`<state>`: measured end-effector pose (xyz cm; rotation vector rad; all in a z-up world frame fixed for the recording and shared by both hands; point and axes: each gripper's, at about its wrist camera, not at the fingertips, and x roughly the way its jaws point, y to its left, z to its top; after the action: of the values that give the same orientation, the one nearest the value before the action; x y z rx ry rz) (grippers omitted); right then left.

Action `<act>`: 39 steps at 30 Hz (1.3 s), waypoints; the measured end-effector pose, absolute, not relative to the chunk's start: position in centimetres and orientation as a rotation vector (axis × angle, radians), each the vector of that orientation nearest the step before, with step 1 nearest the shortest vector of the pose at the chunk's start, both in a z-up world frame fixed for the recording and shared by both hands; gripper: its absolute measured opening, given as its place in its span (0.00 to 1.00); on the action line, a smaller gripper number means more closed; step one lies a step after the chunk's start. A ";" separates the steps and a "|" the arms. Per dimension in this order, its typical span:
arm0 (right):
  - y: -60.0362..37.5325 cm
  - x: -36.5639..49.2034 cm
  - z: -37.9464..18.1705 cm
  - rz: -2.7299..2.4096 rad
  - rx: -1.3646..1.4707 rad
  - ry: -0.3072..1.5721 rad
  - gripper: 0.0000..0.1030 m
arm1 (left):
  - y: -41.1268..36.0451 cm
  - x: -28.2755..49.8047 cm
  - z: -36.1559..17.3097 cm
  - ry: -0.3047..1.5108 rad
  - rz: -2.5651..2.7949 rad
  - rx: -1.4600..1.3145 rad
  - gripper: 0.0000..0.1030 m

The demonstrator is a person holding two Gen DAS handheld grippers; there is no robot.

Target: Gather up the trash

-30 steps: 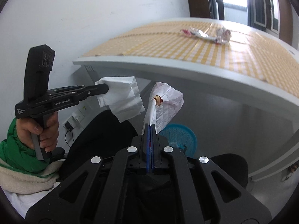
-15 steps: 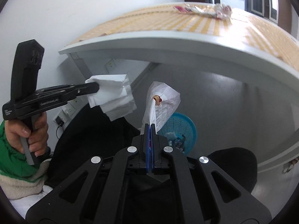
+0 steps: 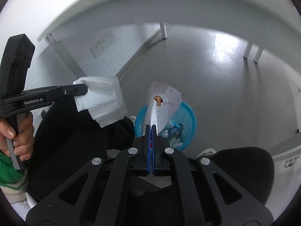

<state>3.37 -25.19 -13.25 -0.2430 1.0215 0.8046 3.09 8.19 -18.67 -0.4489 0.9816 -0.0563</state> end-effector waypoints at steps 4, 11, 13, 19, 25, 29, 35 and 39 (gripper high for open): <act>-24.2 4.8 -16.1 0.792 -0.249 1.081 0.00 | 8.5 4.5 -21.0 1.045 -0.026 -0.461 0.02; -22.9 6.6 -19.7 0.765 -0.274 1.155 0.00 | 9.3 6.9 -23.2 1.105 0.008 -0.485 0.02; -22.5 7.1 -20.6 0.759 -0.271 1.171 0.00 | 9.3 7.6 -23.9 1.119 0.019 -0.486 0.02; -21.3 8.6 -23.0 0.755 -0.253 1.226 0.00 | 8.5 10.3 -25.9 1.168 0.026 -0.473 0.02; -20.3 10.3 -26.1 0.726 -0.246 1.276 0.00 | 9.0 12.4 -28.0 1.204 0.046 -0.498 0.02; -19.4 11.5 -28.1 0.704 -0.237 1.320 0.00 | 9.2 14.1 -29.7 1.230 0.077 -0.519 0.02; -18.3 13.4 -31.1 0.663 -0.225 1.387 0.00 | 9.5 16.8 -33.0 1.299 0.120 -0.554 0.02; -18.6 15.1 -33.3 0.621 -0.213 1.437 0.00 | 9.3 18.3 -34.8 1.345 0.153 -0.532 0.02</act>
<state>15.07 -18.61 -33.29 -0.2133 1.4372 0.6210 18.32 9.32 -34.78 -0.5324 1.3446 0.1534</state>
